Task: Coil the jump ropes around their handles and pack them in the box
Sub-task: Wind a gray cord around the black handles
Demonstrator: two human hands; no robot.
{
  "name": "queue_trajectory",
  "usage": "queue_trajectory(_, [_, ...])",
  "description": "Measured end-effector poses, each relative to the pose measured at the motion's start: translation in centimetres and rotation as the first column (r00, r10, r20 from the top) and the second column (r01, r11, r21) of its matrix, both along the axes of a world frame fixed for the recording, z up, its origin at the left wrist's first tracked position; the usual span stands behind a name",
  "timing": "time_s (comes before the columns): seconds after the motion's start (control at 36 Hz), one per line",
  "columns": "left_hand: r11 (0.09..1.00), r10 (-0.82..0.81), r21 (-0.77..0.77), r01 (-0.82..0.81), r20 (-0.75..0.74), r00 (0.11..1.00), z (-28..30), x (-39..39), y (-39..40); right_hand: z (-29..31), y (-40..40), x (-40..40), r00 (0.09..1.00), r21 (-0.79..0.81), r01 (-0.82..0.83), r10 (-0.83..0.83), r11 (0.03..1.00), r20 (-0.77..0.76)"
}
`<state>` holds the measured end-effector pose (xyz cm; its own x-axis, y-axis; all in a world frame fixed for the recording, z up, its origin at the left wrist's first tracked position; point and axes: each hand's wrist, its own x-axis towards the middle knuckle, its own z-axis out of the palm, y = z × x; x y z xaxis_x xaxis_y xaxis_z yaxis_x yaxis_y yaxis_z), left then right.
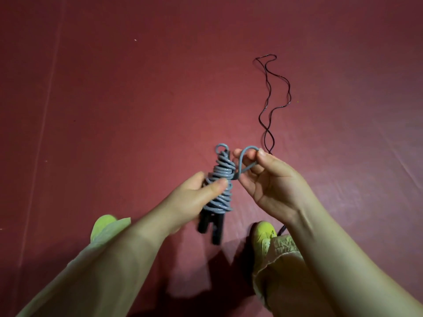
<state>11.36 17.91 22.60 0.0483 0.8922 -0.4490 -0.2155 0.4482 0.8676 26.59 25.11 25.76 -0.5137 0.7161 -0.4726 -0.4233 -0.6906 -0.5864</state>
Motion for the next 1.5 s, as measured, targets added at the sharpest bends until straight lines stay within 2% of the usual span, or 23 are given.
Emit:
queue_trajectory(0.11, [1.000,0.012,0.022,-0.016,0.158,0.987,0.5,0.6,0.1,-0.1,0.1,0.2,0.985,0.033,-0.026,0.031,0.999,-0.167])
queue_trajectory(0.19, [0.996,0.023,0.079,-0.039,0.200,0.980,0.7,0.5,0.2,0.4,0.1,0.2,0.970,0.040,-0.001,0.011,0.999,-0.244])
queue_trajectory(0.33, [0.997,-0.027,0.077,0.008,0.247,0.969,1.0,0.6,0.0,0.6,0.2,0.2,0.974,0.043,0.016,-0.006,0.999,-0.229])
queue_trajectory(0.47, [0.997,0.009,0.068,-0.035,0.352,0.936,1.4,0.6,0.0,1.3,0.3,0.1,0.967,-0.025,0.081,-0.084,0.996,-0.239])
queue_trajectory(0.61, [0.995,0.062,0.057,-0.088,0.355,0.933,1.5,0.5,0.2,1.6,0.5,0.1,0.976,-0.032,0.058,-0.063,0.998,-0.206])
queue_trajectory(0.67, [0.994,0.076,0.053,-0.100,0.337,0.938,1.4,0.5,0.3,1.6,0.6,0.3,0.980,-0.019,0.040,-0.043,0.999,-0.195])
queue_trajectory(0.75, [0.994,0.068,0.060,-0.087,0.270,0.961,1.1,0.5,0.4,1.1,0.7,0.4,0.990,0.129,-0.030,0.048,0.991,-0.135])
queue_trajectory(0.92, [0.993,0.075,0.082,-0.085,0.121,0.990,0.5,0.7,0.5,0.0,0.3,0.5,0.992,0.265,-0.066,0.036,0.962,0.118])
queue_trajectory(1.06, [0.996,0.021,0.083,-0.012,-0.107,0.994,-0.8,0.2,0.4,-0.4,-0.1,0.0,0.936,0.334,-0.101,-0.025,0.937,0.352])
queue_trajectory(1.25, [0.995,-0.028,0.077,0.069,-0.442,0.896,-1.5,-0.4,0.1,-1.0,-0.4,-0.2,0.814,0.442,-0.205,-0.099,0.873,0.573])
queue_trajectory(1.31, [0.992,-0.033,0.088,0.089,-0.501,0.865,-1.3,-0.4,0.2,-1.2,-0.5,-0.4,0.806,0.412,-0.201,-0.089,0.889,0.586])
queue_trajectory(1.36, [0.992,-0.039,0.082,0.092,-0.498,0.866,-1.3,-0.5,0.2,-1.3,-0.5,-0.7,0.841,0.293,-0.140,-0.043,0.946,0.539])
queue_trajectory(1.42, [0.995,-0.032,0.073,0.069,-0.424,0.905,-1.1,-0.3,0.1,-1.4,-0.3,-0.8,0.897,0.151,-0.042,-0.029,0.988,0.441])
queue_trajectory(1.5, [0.998,0.006,0.060,0.013,-0.313,0.950,-1.0,-0.2,0.0,-1.3,-0.1,-0.8,0.946,0.042,0.019,-0.031,0.999,0.322])
